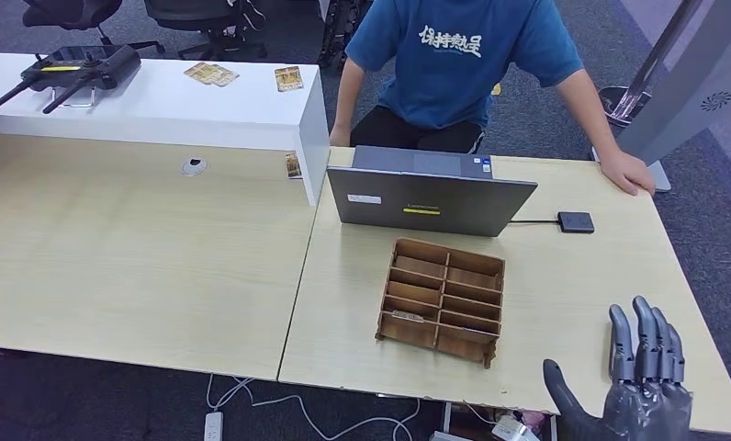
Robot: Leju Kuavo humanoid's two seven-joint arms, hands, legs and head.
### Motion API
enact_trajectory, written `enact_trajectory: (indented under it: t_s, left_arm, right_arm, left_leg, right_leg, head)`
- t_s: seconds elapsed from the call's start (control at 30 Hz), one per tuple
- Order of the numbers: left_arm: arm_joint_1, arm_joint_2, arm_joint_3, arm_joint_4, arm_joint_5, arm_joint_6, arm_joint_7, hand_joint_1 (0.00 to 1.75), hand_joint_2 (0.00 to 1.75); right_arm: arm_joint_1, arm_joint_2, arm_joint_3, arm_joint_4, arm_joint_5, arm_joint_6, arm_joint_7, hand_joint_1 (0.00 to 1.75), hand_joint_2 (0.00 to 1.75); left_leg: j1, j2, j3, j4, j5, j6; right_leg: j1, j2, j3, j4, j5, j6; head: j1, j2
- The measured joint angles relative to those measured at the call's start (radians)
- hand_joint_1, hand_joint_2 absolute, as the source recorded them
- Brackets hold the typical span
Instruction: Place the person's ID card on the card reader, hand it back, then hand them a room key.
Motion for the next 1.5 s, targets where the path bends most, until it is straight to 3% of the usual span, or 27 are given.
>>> enact_trajectory:
  t_s: [0.57,0.97,1.5]
  left_arm:
    - [0.000,-0.002,0.001,0.000,0.000,0.005,0.001,0.00,0.00]
    - [0.000,-0.003,0.001,0.000,-0.003,0.008,0.004,0.00,0.00]
    - [0.000,-0.003,0.001,0.000,-0.008,0.010,0.005,0.00,0.00]
  right_arm:
    - [-0.019,-0.037,0.164,0.082,-0.064,0.116,0.105,0.00,1.75]
    - [-0.083,-0.034,0.237,0.179,-0.196,0.167,0.062,0.00,1.75]
    - [-0.166,0.037,0.244,0.268,-0.283,0.184,-0.023,0.00,1.75]
  left_leg:
    - [0.000,0.000,0.000,0.000,0.000,0.000]
    - [0.000,0.000,0.000,0.000,0.000,0.000]
    - [0.000,0.000,0.000,0.000,0.000,0.000]
  right_leg:
    - [0.000,0.000,0.000,0.000,0.000,0.000]
    - [0.000,0.000,0.000,0.000,0.000,0.000]
    - [0.000,0.000,0.000,0.000,0.000,0.000]
  head:
    - [0.000,0.000]
    - [0.000,0.000]
    - [0.000,0.000]
